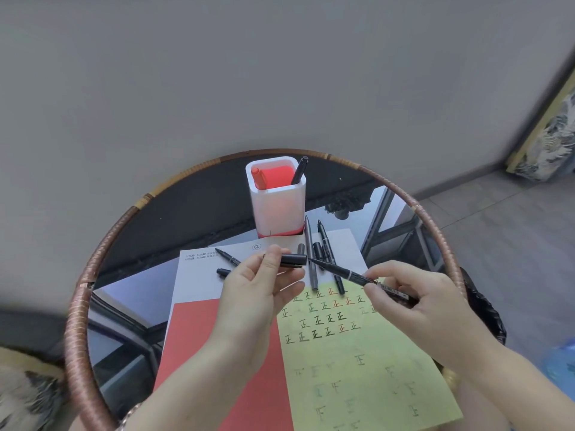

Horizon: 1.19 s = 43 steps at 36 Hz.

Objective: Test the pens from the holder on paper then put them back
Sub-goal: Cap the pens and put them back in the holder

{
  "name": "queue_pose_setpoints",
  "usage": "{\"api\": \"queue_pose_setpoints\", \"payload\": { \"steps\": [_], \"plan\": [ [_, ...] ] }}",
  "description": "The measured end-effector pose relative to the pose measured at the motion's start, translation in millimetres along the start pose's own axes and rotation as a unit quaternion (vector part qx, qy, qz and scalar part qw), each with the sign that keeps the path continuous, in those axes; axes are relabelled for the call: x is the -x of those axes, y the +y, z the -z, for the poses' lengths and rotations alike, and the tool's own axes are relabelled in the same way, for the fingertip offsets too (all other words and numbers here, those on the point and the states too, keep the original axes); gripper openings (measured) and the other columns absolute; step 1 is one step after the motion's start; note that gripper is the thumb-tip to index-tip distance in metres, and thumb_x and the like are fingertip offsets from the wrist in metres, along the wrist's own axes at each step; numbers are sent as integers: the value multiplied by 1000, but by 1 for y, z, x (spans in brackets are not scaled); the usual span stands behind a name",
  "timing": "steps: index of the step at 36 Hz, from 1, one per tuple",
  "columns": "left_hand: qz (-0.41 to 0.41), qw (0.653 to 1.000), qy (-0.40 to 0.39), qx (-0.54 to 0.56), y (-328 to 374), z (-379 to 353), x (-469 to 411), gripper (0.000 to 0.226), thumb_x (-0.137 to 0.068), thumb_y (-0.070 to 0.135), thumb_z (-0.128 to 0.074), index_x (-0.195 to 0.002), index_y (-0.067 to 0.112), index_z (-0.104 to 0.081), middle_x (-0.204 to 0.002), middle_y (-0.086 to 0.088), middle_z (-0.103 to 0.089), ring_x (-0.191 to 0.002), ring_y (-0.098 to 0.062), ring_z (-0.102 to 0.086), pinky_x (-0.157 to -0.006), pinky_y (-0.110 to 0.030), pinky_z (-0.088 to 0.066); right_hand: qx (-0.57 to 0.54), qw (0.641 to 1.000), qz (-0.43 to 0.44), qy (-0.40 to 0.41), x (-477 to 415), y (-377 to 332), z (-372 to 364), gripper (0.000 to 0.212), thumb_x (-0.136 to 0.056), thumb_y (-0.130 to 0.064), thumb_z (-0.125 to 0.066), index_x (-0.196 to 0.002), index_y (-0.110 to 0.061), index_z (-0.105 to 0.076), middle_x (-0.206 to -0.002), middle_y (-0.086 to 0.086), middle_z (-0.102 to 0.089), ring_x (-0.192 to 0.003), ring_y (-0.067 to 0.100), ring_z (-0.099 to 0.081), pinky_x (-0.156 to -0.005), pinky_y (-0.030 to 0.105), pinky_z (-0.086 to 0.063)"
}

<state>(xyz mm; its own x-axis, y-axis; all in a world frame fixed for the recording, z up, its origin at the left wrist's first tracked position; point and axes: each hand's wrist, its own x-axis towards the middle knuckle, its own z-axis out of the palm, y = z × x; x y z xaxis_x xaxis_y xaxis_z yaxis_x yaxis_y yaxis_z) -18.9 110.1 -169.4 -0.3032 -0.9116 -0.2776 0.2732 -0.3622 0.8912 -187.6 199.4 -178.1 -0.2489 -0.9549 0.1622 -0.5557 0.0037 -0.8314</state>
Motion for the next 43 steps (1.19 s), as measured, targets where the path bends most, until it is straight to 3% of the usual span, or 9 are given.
{"api": "queue_pose_setpoints", "payload": {
  "steps": [7,12,20,27,32,35,37,40,43],
  "plan": [
    [-5,998,-38,-45,0,-3,4,19,-87,19,-54,-85,5,-66,-69,1,-70,-61,-7,-65,-58,-19,-55,29,999,20,-9,1,-1,1,3,-80,-35,-64,-79,-35,-66,-65,-5,-64,-51,6,-52,-48,14,-38],
    [-28,993,-54,-100,-1,-3,7,19,-84,19,-59,-86,2,-69,-74,-4,-72,-64,-10,-67,-60,-20,-55,70,994,79,-5,-1,-4,2,35,-78,-69,-43,-90,-42,-63,-89,-23,-66,-64,11,-62,-60,26,-48],
    [-60,990,-84,-99,-1,-8,9,17,-84,17,-58,-81,5,-69,-73,-4,-72,-66,-10,-67,-62,-18,-54,36,992,118,23,-7,-11,-2,40,-81,-63,-44,-100,-32,-61,-80,-12,-66,-61,10,-59,-54,24,-45],
    [-106,984,-108,-97,8,-1,10,31,-70,27,-59,-84,0,-67,-73,-7,-72,-66,-15,-69,-61,-20,-53,-58,996,74,1,-12,-21,-4,10,-72,-41,-69,-71,-51,-69,-59,-8,-66,-49,5,-50,-47,12,-37],
    [-170,972,-95,-130,14,7,12,20,-71,24,-57,-79,7,-66,-72,-6,-72,-66,-17,-69,-62,-21,-54,-99,994,45,-32,-12,-26,-14,7,-77,-36,-67,-78,-42,-71,-64,6,-65,-51,4,-47,-51,14,-38],
    [-235,956,-64,-167,20,5,12,19,-76,28,-54,-85,14,-63,-77,2,-71,-71,-12,-68,-65,-22,-55,-13,999,24,-43,-20,-24,-16,11,-77,-40,-65,-88,-43,-65,-68,2,-65,-53,10,-49,-54,21,-43],
    [-297,937,-18,-181,26,5,10,13,-83,28,-52,-90,19,-60,-80,9,-70,-73,-8,-67,-64,-18,-54,49,998,-4,-32,-29,-20,-16,32,-78,-39,-65,-105,-48,-50,-71,-1,-66,-60,13,-53,-60,25,-47],
    [-425,874,60,-228,39,8,1,12,-93,23,-47,-95,33,-54,-88,9,-67,-84,-6,-65,-70,-20,-53,113,993,-42,16,-42,-10,-21,43,-86,-32,-59,-127,-32,-46,-76,-10,-60,-66,5,-53,-58,18,-43],
    [-494,817,101,-280,51,9,-11,19,-95,20,-44,-100,38,-48,-100,7,-62,-92,-13,-62,-76,-28,-53,241,968,-67,1,-53,-1,-33,41,-91,-32,-48,-131,-25,-41,-95,-8,-58,-82,9,-55,-64,23,-42]
  ]
}}
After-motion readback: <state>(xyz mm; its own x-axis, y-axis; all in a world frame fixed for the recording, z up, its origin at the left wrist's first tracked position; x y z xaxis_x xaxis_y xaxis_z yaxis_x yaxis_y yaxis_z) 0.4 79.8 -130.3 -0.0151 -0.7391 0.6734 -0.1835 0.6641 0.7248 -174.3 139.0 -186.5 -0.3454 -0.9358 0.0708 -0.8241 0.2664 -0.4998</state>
